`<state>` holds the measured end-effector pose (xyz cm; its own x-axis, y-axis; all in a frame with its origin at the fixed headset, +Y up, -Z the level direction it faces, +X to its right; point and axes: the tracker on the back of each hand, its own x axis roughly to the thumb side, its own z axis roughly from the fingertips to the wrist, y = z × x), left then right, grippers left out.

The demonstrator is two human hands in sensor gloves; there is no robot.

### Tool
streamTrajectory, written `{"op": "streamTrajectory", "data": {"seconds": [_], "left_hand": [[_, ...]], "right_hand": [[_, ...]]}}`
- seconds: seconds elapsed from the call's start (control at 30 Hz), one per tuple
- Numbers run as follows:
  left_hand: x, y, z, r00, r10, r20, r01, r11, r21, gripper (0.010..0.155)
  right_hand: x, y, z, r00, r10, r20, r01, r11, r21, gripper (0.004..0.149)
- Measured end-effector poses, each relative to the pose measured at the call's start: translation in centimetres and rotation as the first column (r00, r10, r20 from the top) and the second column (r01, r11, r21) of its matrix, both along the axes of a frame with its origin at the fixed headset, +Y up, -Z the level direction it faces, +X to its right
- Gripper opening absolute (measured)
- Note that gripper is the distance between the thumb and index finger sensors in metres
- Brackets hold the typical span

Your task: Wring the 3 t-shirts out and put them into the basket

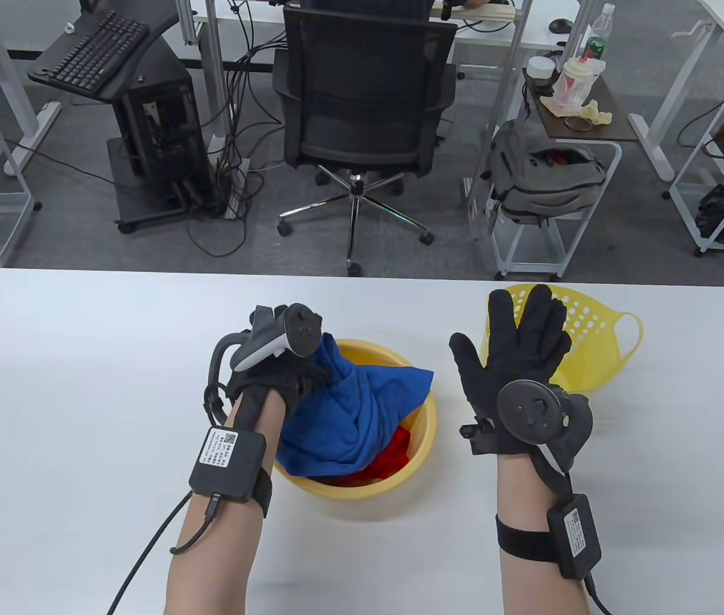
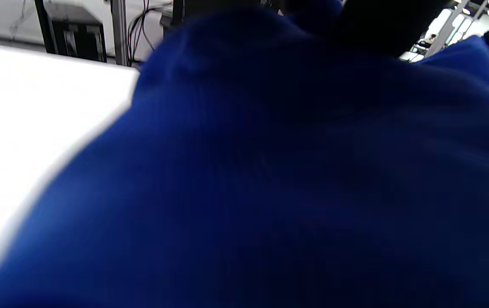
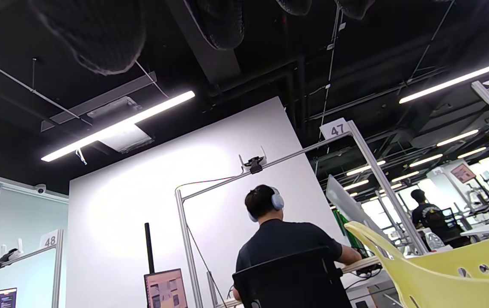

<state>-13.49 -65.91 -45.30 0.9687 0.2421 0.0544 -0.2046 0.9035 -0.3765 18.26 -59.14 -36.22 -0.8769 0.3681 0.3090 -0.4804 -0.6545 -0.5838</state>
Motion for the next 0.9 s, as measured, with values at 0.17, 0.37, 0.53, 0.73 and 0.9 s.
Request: {"op": "streamTrajectory", "data": {"seconds": [0.17, 0.37, 0.53, 0.73, 0.9], "left_hand": [[-0.4, 5.4, 2.0, 0.999, 0.044, -0.02, -0.037, 0.96, 0.276, 0.043], [-1.9, 18.6, 7.7, 0.981, 0.193, 0.005, -0.165, 0.823, 0.544, 0.044], [-2.0, 24.8, 12.0, 0.882, 0.458, 0.113, -0.412, 0.629, 0.659, 0.046], [0.5, 27.7, 15.5, 0.636, 0.678, 0.368, -0.724, 0.358, 0.59, 0.046], [2.4, 28.3, 16.9, 0.569, 0.683, 0.458, -0.787, 0.289, 0.545, 0.046]], "right_hand": [[0.2, 0.1, 0.1, 0.999, -0.028, -0.025, 0.028, 1.0, -0.003, 0.078], [0.1, 0.5, 0.3, 0.992, -0.07, -0.102, 0.068, 0.997, -0.023, 0.081], [-1.4, -0.2, -0.4, 0.921, -0.142, -0.363, 0.073, 0.978, -0.195, 0.105], [-5.5, -3.8, -2.4, 0.683, -0.343, -0.644, -0.114, 0.822, -0.559, 0.133], [-9.5, -6.3, -2.2, 0.45, -0.536, -0.714, -0.149, 0.743, -0.652, 0.132]]}}
